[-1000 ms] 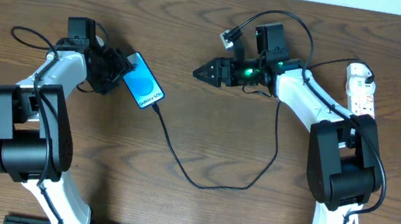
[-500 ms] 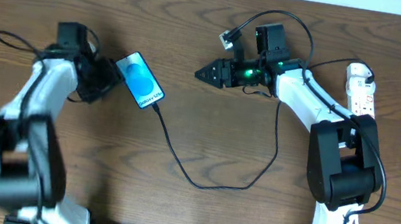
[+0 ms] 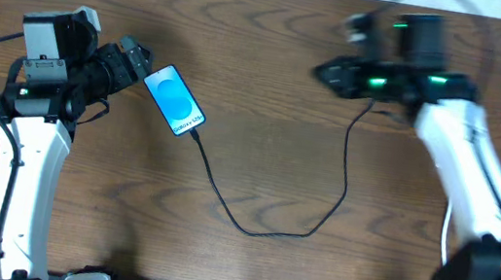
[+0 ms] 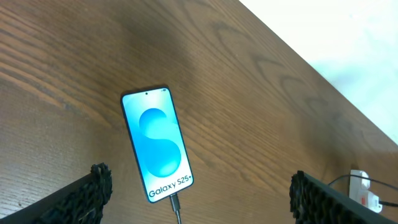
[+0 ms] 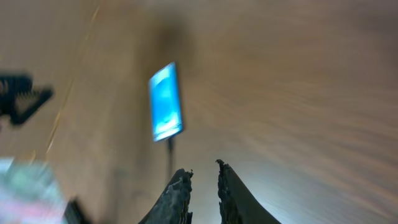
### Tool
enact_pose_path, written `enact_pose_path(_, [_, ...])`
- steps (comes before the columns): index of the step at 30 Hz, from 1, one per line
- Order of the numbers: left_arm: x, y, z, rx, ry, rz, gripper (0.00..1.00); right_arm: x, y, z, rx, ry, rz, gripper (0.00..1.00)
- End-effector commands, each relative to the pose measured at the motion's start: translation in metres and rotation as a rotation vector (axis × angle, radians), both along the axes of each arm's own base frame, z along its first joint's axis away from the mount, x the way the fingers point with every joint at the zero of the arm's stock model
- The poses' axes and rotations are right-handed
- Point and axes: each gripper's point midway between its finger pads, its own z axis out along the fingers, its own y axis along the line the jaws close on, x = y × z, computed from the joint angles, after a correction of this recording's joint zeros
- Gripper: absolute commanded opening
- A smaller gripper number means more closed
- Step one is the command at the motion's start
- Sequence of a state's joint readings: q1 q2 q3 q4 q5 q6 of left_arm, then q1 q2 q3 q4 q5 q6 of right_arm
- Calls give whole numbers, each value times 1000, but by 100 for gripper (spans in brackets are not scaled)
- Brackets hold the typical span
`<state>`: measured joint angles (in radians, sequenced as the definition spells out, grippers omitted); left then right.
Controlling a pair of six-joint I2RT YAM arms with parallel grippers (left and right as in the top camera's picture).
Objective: Plug charger to phone and switch on socket
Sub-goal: 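Move the right gripper right to the power strip's switch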
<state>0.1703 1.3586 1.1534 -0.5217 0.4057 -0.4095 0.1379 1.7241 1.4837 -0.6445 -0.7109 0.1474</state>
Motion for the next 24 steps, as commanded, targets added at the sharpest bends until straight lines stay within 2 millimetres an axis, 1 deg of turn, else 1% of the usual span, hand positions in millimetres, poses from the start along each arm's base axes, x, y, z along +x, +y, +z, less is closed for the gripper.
enact_pose_path(1, [0, 1, 0, 10, -2, -10, 94, 11, -66, 15, -95, -43, -182, 14])
enact_pose_path(2, [0, 1, 0, 10, -2, -10, 94, 11, -85, 17, -113, -37, -233, 13])
enact_pose_path(3, [0, 1, 0, 10, -2, -10, 94, 10, -109, 18, -134, -25, -295, 13])
enact_pose_path(4, [0, 0, 0, 9, -2, -10, 94, 10, -118, 17, -139, -19, -317, 14])
enact_pose_path(6, [0, 1, 0, 10, -2, -10, 95, 9, -153, 14, -153, 8, -402, 14])
enact_pose_path(9, [0, 0, 0, 9, -2, -10, 95, 8, -200, 5, -181, 40, -519, 14])
enact_pose_path(13, [0, 0, 0, 9, -2, -10, 95, 4, -250, -4, -180, 74, -631, 14])
enact_pose_path(16, [0, 1, 0, 10, -2, -10, 95, 1, -277, -12, -178, 97, -691, 11])
enact_pose_path(18, [0, 1, 0, 10, -2, -10, 95, -1, -290, -18, -190, 106, -707, 11])
enact_pose_path(22, [0, 1, 0, 10, -2, -10, 95, -3, -306, -39, -206, 149, -719, 11])
enact_pose_path(24, [0, 1, 0, 10, -3, -10, 95, -2, -312, -53, -201, 181, -727, 8])
